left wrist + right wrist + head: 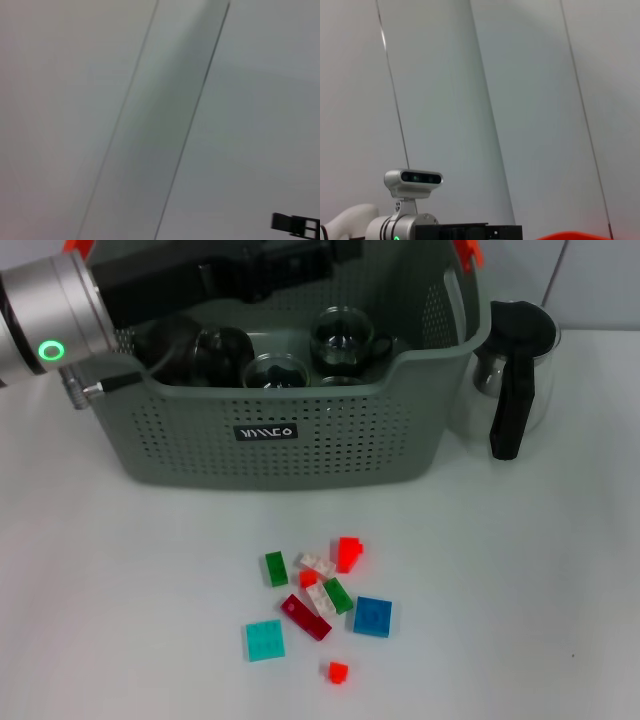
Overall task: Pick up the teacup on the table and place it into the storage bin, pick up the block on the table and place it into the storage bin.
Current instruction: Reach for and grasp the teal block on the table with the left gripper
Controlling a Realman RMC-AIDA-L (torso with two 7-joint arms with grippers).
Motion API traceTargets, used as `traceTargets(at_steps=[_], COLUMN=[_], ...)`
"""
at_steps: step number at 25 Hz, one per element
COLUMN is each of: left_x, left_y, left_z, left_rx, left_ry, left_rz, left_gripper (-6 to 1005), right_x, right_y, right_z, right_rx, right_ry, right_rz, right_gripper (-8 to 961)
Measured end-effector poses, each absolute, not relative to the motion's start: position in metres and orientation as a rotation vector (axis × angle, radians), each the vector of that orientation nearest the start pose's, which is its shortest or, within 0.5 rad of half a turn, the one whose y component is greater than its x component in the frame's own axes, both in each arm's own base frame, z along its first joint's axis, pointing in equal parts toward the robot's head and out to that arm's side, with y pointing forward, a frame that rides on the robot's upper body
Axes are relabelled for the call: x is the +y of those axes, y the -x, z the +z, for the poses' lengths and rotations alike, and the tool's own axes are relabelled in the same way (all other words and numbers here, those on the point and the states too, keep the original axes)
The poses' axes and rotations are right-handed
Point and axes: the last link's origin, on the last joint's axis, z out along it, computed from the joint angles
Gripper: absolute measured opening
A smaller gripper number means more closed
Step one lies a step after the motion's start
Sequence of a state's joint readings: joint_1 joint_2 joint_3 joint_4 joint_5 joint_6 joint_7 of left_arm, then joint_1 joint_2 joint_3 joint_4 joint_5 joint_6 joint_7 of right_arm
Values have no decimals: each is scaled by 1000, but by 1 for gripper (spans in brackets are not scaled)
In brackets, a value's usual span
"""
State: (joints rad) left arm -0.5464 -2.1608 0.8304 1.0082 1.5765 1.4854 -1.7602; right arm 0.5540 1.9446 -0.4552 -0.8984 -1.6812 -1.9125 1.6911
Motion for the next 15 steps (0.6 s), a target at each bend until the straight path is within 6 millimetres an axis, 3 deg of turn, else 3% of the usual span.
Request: traceTargets(at_steps=[15], left_x=[365], left_y=[155], left_z=[40], left_rx=[-591], left_ry=[2549], left_rz=[-1229], left_gripper=[884], right_x=[341], right_y=[-216], right_z=[134], right_rx=[499], right_ry=[2616], right_rz=[1071], right_gripper=[894])
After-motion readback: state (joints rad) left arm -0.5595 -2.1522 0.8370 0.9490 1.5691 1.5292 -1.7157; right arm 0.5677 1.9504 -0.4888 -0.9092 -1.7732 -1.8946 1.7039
